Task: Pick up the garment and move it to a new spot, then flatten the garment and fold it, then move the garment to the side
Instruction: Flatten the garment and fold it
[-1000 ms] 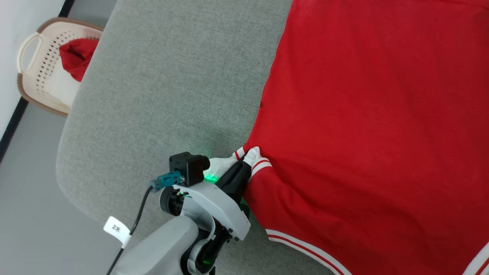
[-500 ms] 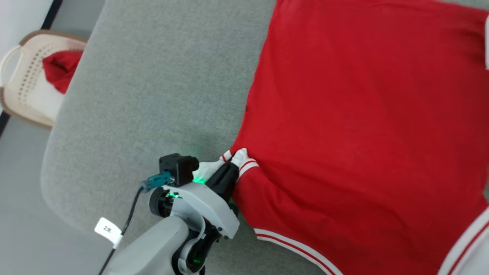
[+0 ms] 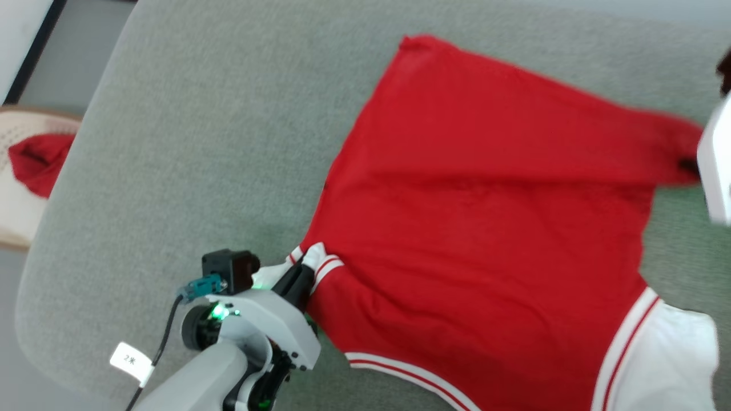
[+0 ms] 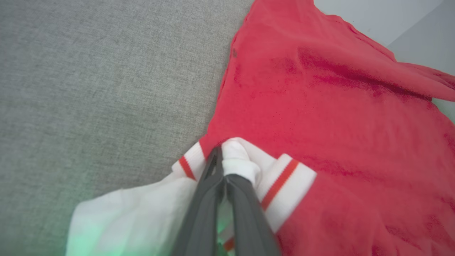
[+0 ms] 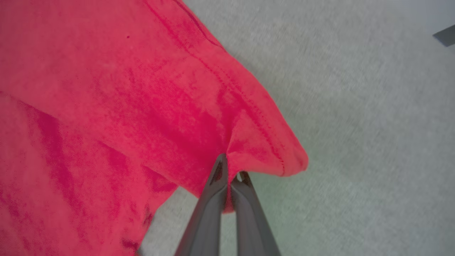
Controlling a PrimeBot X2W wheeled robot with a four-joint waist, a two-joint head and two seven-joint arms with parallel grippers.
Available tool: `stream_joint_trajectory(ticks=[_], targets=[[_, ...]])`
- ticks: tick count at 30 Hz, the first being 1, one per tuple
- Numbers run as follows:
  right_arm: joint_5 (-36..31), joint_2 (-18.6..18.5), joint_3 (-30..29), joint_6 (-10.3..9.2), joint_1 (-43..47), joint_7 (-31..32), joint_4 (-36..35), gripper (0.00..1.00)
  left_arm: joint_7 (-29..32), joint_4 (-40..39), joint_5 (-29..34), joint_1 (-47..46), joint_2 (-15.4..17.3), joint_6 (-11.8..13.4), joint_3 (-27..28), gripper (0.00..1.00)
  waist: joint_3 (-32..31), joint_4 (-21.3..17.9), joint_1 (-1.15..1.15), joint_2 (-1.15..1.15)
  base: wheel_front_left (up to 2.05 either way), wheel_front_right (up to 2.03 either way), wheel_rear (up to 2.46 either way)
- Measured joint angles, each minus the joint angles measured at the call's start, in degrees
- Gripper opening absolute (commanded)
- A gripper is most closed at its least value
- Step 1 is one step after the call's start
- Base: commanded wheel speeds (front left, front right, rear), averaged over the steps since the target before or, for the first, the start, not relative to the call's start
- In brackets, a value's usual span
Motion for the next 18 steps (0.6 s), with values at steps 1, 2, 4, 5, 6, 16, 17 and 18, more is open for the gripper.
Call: stream_joint_trajectory(ticks=[1, 2, 4, 5, 6, 16, 17, 18], targets=[[0.56, -0.58, -0.79, 0.00, 2.46, 0.27, -2.22, 0.00, 0.13, -0.15, -0.02, 0.29, 0.26, 0.29, 0.04, 0.00, -0.54, -0.44, 0.00, 0.00, 0.00, 0.00, 0.00], [1.23, -0.96, -1.67, 0.00, 5.01, 0.41, -4.42, 0.00, 0.16, -0.33, -0.09, 0.62, 0.56, 0.53, 0.08, 0.00, -1.05, -0.87, 0.00, 0.00, 0.00, 0.00, 0.00], [2.27, -1.37, -3.66, 0.00, 10.49, 0.77, -8.50, 0.00, 0.42, -0.71, -0.21, 1.42, 1.15, 0.98, 0.10, 0.00, -2.06, -1.72, 0.00, 0.00, 0.00, 0.00, 0.00], [2.47, -1.30, -4.79, 0.00, 13.12, 0.92, -10.28, 0.00, 0.59, -0.91, -0.31, 1.77, 1.44, 1.13, 0.11, 0.00, -2.49, -2.18, 0.00, 0.00, 0.00, 0.00, 0.00], [2.49, -1.10, -6.16, 0.00, 15.71, 1.01, -12.18, 0.00, 0.67, -1.18, -0.51, 2.05, 1.74, 1.29, 0.14, 0.00, -2.90, -2.64, 0.00, 0.00, 0.00, 0.00, 0.00], [-1.07, 7.03, -21.00, 0.00, 37.97, 2.00, -24.87, 0.00, 1.68, -3.52, -0.91, 3.32, 3.50, 2.49, 0.20, 0.00, -5.71, -5.91, 0.00, 0.00, 0.00, 0.00, 0.00], [-1.46, 8.10, -21.99, 0.00, 39.41, 1.99, -25.49, 0.00, 1.68, -3.69, -0.91, 3.33, 3.65, 2.56, 0.21, 0.00, -5.79, -6.08, 0.01, 0.00, 0.00, 0.00, 0.00], [-1.81, 9.02, -22.83, 0.00, 40.60, 1.88, -25.95, 0.00, 1.80, -3.89, -0.93, 3.35, 3.76, 2.66, 0.24, 0.00, -5.83, -6.24, 0.00, 0.00, 0.00, 0.00, 0.00]])
